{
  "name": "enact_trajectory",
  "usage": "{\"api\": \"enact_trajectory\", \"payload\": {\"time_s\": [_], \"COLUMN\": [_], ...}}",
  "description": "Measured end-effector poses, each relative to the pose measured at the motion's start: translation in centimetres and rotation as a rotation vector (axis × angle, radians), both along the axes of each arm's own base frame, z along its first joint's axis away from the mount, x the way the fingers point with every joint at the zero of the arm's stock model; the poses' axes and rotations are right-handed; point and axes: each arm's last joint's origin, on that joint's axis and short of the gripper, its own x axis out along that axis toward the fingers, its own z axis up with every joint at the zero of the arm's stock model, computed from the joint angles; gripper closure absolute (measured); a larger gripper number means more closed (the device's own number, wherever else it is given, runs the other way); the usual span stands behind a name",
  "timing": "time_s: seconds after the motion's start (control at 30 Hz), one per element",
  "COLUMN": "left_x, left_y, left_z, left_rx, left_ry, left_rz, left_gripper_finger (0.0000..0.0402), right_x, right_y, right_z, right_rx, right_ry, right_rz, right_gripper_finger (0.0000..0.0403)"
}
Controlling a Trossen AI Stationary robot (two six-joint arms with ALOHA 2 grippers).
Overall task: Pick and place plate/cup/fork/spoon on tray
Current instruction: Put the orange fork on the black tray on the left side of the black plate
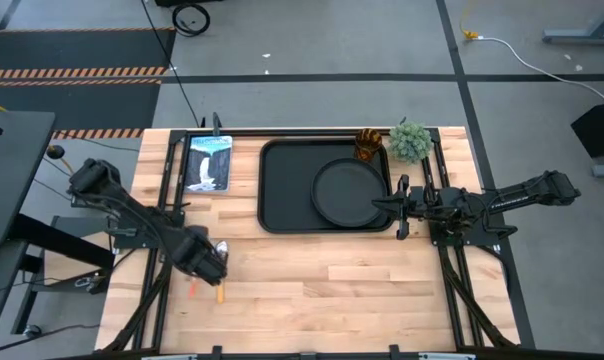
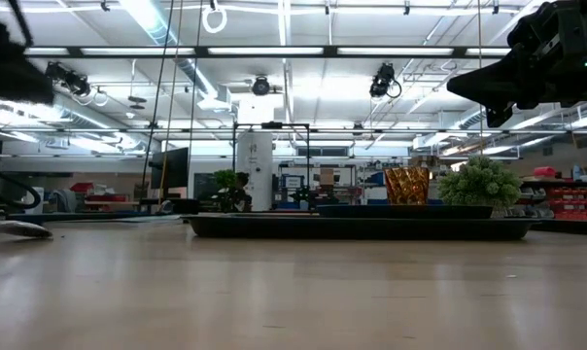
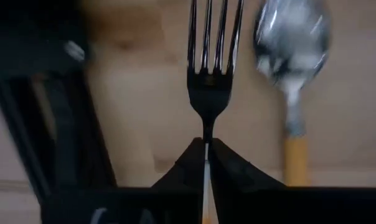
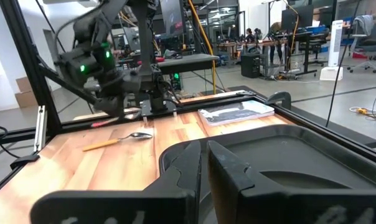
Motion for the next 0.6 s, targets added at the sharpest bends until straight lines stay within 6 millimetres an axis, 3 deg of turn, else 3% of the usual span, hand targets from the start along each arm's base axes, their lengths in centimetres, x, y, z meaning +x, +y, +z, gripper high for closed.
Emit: {"api": "enact_trajectory", "payload": {"time_s": [0.23,0.6], "left_x": [2.3,12.1], "left_y": [3.1,11.9], "left_z": [3.1,5.8], "left_rx": [0.196,0.383], "left_ry": [-0.133,-0.341], "left_rz": [0.075,-0.142], "left_gripper_finger": [0.0386,0.0386], "right_x": [0.0,0.0], "right_y": [0.0,0.0], "right_z": [0.0,0.0], "right_rx": [0.0,0.0], "right_ry": [0.0,0.0], "right_rz": [0.0,0.0], "right_gripper_finger": [0.0369,0.0369]}}
